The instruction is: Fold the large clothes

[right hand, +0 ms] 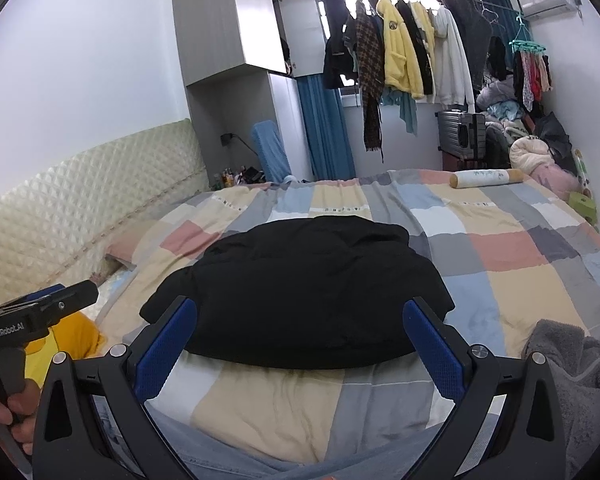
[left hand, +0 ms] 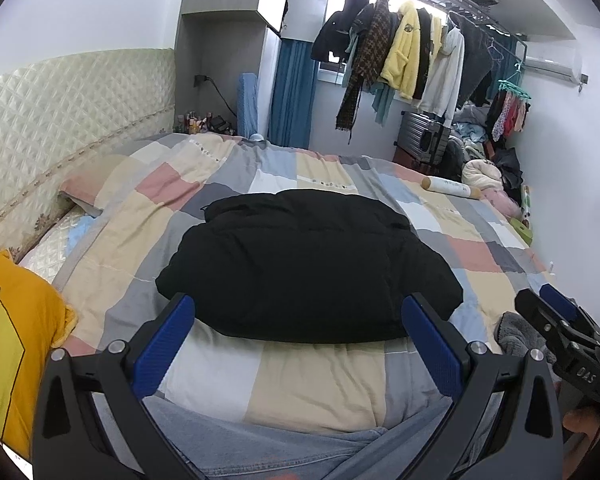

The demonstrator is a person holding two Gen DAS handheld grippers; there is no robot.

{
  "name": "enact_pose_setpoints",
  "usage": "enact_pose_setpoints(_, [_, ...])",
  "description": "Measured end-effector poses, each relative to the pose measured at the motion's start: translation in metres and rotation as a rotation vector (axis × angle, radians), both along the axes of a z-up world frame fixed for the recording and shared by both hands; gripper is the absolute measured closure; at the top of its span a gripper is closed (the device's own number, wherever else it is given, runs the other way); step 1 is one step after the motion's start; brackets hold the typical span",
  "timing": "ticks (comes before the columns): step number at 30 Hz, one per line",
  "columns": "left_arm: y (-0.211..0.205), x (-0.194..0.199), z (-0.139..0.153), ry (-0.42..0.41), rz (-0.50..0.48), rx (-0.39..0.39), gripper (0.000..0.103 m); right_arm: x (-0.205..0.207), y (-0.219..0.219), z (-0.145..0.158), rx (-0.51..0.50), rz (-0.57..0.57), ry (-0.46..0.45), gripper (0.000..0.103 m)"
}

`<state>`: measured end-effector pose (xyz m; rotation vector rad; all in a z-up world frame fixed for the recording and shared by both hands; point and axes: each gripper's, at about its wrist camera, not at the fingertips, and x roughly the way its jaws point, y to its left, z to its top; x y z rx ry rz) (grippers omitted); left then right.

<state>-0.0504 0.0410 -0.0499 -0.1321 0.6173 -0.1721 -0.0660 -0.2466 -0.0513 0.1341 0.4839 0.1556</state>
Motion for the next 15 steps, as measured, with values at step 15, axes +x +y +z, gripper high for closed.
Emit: enact_pose_setpoints(15, [-0.0062,-0.0012,-0.0018,0.008,-0.022,0.007,0.000,-0.0004,-0.0032,-0.0067,0.000,-0.008,0.025,0.000])
